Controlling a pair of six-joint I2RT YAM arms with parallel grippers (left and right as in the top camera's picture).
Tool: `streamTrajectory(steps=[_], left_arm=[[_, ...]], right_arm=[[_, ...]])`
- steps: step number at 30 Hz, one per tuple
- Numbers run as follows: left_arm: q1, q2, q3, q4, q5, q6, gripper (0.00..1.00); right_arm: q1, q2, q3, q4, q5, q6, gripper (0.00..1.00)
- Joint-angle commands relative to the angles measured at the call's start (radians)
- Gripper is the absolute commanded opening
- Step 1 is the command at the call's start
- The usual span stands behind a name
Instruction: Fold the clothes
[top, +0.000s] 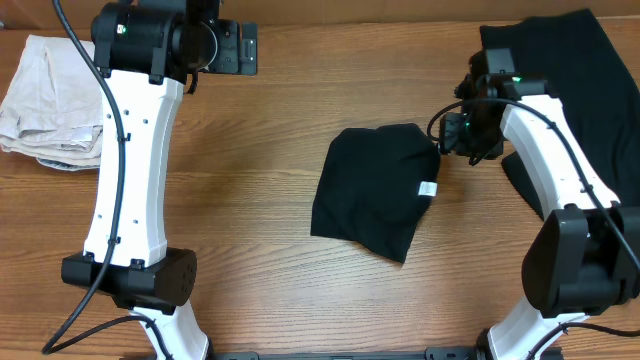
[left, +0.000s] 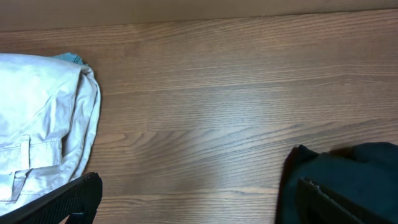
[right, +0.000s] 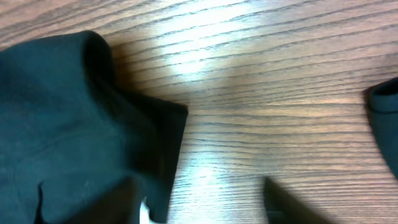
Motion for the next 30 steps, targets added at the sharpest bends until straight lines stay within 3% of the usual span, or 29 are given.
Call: streamTrajectory(steps=[1,8,15,22,25,30], left_arm=[[0.000,0.011,0.008,0.004,-0.008,0.019,1.00],[0.000,0.011,0.008,0.003,-0.008,0.019,1.00],[0.000,0.011,0.008,0.005,-0.008,0.019,1.00],[0.001,0.011,0.008,0.010,-0.046,0.023,1.00],[0.001,0.011,0.008,0.014,-0.046,0.023,1.00],[0.001,0.011,0.008,0.016,-0.046,0.023,1.00]], right_arm=[[-0.002,-0.013,0.008,-0.012,-0.078,-0.012,0.81],[0.008,-0.031,0.055,-0.124,-0.282,-0.011,0.62],[0.094,-0.035,-0.016,-0.215,-0.290,0.033,0.51],[0.193,-0.035,-0.264,0.029,-0.350,0.163,0.35],[0.219,-0.035,-0.376,0.177,-0.264,0.246,0.24],[0.220,-0.035,-0.497,0.298,-0.157,0.319,0.20]])
